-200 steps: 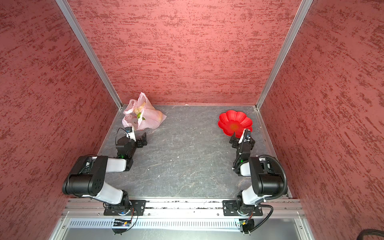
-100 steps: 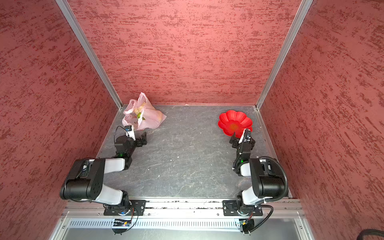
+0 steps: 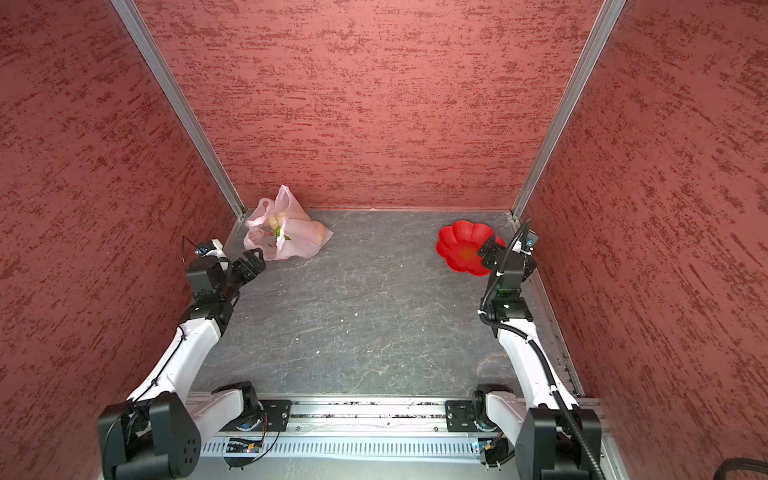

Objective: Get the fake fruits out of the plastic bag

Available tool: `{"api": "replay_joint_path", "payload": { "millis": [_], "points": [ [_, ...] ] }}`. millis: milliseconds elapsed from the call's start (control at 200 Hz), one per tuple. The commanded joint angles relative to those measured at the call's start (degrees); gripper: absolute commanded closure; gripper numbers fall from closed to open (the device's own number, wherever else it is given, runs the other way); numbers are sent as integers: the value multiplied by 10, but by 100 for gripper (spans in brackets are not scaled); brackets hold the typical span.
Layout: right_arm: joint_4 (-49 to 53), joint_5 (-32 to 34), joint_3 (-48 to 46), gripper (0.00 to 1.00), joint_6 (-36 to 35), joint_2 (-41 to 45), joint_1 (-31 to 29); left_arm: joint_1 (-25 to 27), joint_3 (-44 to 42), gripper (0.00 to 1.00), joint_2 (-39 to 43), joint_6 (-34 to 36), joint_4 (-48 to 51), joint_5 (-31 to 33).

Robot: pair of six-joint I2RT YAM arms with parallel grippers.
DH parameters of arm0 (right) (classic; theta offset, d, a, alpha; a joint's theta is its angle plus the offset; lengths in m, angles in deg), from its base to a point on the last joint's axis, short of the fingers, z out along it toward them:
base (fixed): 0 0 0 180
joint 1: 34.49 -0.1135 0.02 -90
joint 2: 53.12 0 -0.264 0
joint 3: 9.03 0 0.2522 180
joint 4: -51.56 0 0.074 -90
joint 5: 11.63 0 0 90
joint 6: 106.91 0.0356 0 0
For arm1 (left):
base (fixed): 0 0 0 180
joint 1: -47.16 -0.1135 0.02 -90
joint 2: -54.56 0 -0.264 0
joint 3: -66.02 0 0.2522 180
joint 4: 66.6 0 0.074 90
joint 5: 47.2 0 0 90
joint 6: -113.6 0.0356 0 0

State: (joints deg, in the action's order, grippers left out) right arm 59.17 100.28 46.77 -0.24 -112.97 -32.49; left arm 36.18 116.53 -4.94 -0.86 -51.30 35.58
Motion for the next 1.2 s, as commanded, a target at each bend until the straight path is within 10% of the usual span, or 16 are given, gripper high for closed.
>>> {"api": "replay_joint_path", "payload": {
  "millis": [0,250,501,1192],
  "points": [
    [228,-50,75,1,22,-21,2,32,33,0,51,-18,143,11],
    [413,-82,255,1,-1,-188,-54,85,110,1,125,-5,317,86],
    [429,-77,358,38,-44,-347,-113,124,177,1,136,18,415,106],
    [436,-50,462,41,-153,-570,-135,148,198,1,103,18,402,131]
  ]
}}
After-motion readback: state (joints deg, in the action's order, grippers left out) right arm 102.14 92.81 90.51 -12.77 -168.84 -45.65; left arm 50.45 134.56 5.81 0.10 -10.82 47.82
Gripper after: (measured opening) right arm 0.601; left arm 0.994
